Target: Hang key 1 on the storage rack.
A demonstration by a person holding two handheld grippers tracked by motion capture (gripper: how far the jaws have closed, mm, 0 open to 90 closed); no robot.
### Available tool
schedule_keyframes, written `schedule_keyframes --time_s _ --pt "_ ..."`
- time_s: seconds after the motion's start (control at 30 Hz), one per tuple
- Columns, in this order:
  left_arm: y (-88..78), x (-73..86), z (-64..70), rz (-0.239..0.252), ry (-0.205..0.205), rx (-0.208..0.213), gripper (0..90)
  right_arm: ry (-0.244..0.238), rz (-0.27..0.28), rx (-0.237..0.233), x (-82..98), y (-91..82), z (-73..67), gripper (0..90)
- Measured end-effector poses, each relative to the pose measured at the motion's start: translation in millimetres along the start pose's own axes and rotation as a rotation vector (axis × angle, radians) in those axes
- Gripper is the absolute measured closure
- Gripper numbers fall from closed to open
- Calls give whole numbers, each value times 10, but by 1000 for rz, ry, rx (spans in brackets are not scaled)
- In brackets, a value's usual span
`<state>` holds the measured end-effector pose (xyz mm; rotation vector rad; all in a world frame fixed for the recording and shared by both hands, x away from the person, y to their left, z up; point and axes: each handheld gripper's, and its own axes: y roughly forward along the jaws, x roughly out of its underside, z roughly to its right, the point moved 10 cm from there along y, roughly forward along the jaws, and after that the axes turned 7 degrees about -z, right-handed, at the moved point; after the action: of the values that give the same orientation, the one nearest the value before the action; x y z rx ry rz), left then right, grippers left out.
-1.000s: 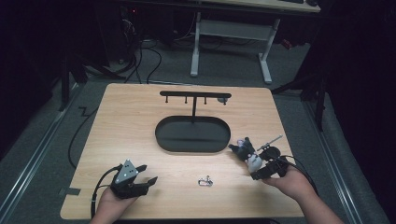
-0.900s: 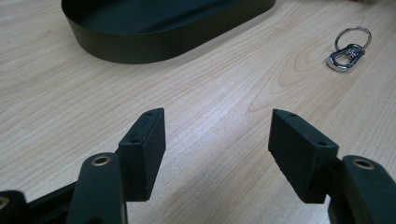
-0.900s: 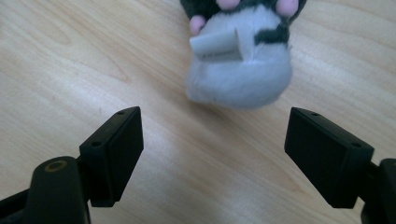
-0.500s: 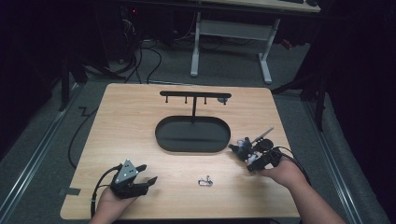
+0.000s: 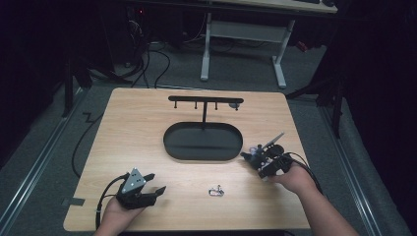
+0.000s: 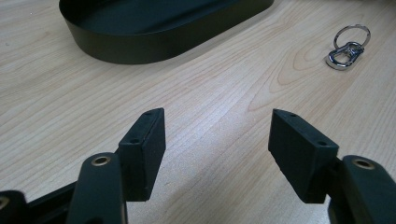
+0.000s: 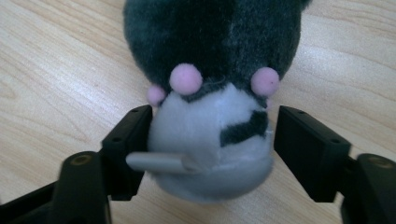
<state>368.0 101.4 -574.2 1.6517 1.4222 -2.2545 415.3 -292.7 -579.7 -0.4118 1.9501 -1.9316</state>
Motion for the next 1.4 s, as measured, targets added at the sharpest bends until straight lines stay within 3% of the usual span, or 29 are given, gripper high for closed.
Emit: schedule_keyframes --time_s 0.1,0.17,0.3,0.7,0.87,1.4 --pt "0 2 -2 -1 2 -1 373 16 -18 -12 3 24 -30 403" --pt "1 3 -5 -2 1 -2 373 -11 -4 -14 -13 55 -21 436" --pt "0 4 -12 0 1 -3 373 -17 17 -4 -27 59 -32 483" --pt "9 27 -46 -3 1 -11 374 -20 41 -30 14 -211 -101 489" --pt "-25 0 -51 20 -9 -10 374 -19 59 -48 43 -349 -153 488" --pt "-90 -47 -80 63 -12 -47 371 -65 86 -67 73 -558 -385 487"
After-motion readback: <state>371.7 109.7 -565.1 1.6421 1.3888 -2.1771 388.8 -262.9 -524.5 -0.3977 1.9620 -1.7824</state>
